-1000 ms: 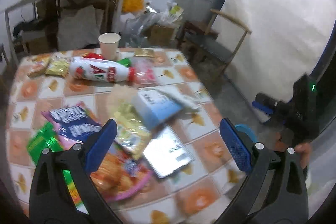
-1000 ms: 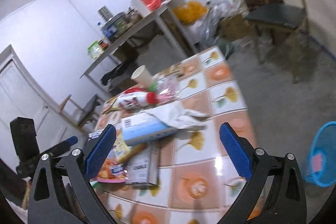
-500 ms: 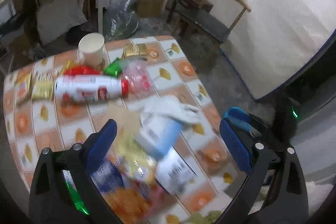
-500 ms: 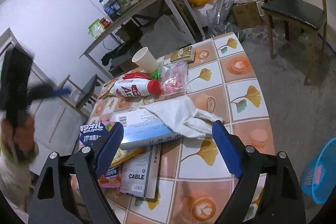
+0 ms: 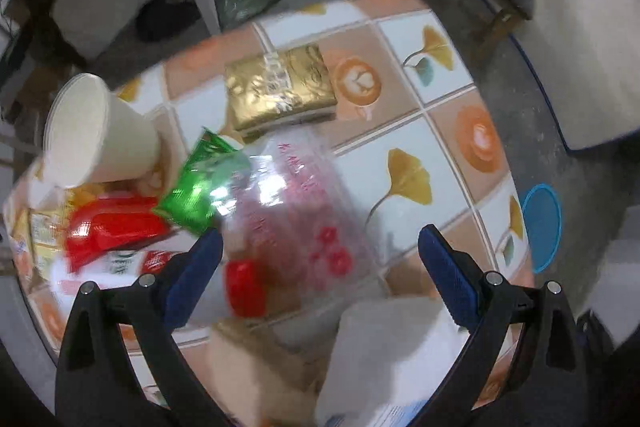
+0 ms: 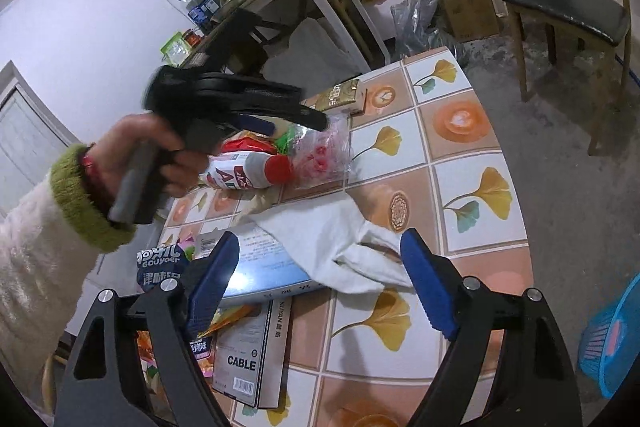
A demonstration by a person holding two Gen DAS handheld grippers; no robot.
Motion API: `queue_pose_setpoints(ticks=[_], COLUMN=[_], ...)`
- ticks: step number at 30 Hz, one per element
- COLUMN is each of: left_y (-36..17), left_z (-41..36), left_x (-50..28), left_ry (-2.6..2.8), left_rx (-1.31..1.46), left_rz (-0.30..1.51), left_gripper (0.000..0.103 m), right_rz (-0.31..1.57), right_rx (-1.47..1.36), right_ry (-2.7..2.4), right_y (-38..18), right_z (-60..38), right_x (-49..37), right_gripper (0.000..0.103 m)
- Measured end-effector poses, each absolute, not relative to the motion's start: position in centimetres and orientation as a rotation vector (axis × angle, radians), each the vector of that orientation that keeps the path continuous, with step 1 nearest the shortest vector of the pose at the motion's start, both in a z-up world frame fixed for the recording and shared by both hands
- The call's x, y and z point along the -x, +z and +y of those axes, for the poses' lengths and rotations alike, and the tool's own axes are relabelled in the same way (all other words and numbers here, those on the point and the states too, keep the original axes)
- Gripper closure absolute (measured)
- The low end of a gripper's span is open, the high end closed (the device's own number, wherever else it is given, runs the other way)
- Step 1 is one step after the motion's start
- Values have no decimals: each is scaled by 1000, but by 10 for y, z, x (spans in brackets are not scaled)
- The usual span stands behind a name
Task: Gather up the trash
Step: 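Grasp the clear red-printed plastic bag with the left tool while the right tool grasps the white cloth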
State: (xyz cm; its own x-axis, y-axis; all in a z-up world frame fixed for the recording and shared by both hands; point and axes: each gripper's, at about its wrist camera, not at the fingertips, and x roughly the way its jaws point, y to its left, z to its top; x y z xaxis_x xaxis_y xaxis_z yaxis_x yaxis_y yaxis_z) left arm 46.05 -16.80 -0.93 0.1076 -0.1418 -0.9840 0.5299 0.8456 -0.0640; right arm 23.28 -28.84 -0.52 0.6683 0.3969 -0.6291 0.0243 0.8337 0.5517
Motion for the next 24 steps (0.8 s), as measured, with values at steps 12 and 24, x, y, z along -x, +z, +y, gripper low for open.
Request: queue_pose_setpoints(ticks=[12,24], left_y=[-56,-49], left_z=[-188,-188], left_x=[-462,-450], left_ry=[-441,-464], left_rx=[-410,-412], left_rz=[1480,1436], left_gripper=[33,55], right_rz=[835,829], right_rx=[-583,-492], right_ry=[231,327], right_y=[-20,-22], right_z=[-299,-280], right_x=[-229,-219], right_gripper=[22,28])
